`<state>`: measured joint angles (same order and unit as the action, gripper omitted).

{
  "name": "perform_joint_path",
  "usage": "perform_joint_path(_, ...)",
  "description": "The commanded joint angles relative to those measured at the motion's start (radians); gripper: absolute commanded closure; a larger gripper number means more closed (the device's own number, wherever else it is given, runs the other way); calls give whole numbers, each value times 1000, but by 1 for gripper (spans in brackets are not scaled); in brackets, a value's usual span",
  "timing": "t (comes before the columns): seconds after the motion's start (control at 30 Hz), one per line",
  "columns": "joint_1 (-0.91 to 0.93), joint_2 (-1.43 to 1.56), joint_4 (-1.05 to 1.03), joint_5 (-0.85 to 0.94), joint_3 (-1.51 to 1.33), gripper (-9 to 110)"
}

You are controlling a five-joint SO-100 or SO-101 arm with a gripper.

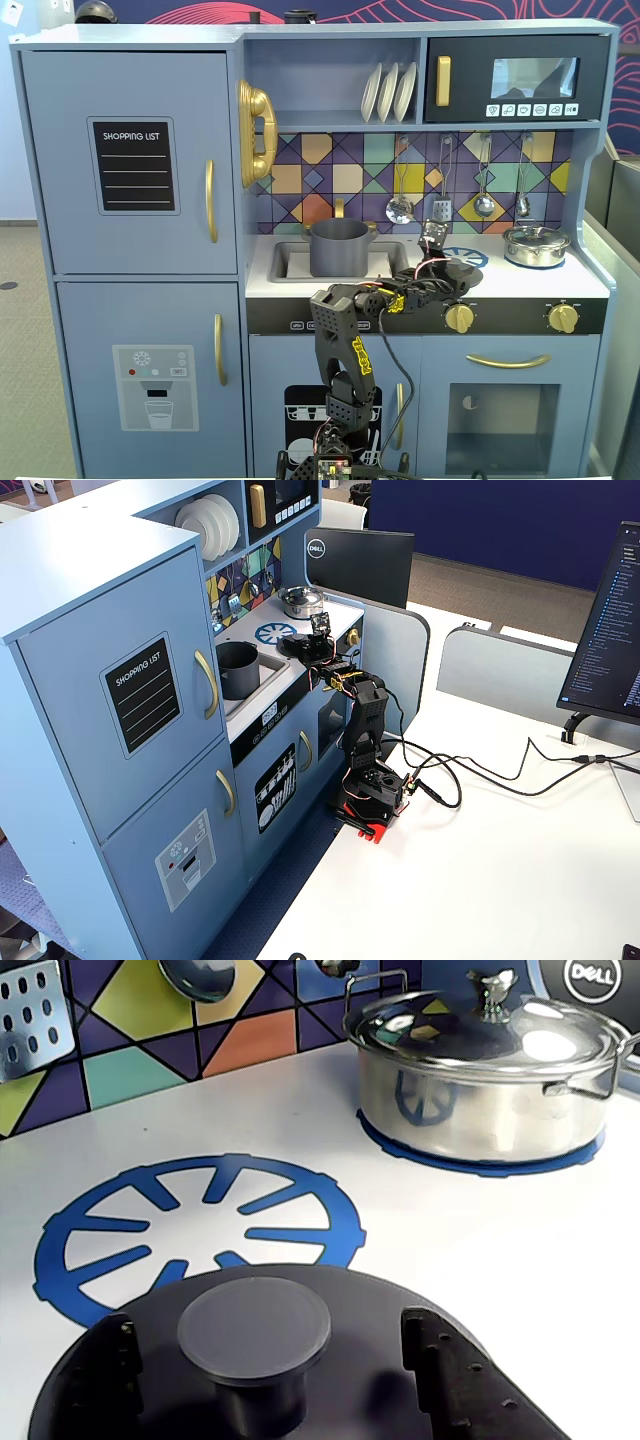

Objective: Pick up the lid from the counter and put it on the gray recipient

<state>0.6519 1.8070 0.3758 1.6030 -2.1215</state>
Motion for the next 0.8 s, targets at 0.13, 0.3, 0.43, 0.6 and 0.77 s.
perform_joint_path(0.13,-40,-11,38,-21,71,93)
perform_joint_path(0.3,-55,-17,49,-34,71,101)
perform_joint_path(0.43,-58,-9,55,-34,67,102)
perform_joint_path(0.6,-63,15,60,-20,81,102)
perform_joint_path(0.77,-74,64,15,-11,149,102)
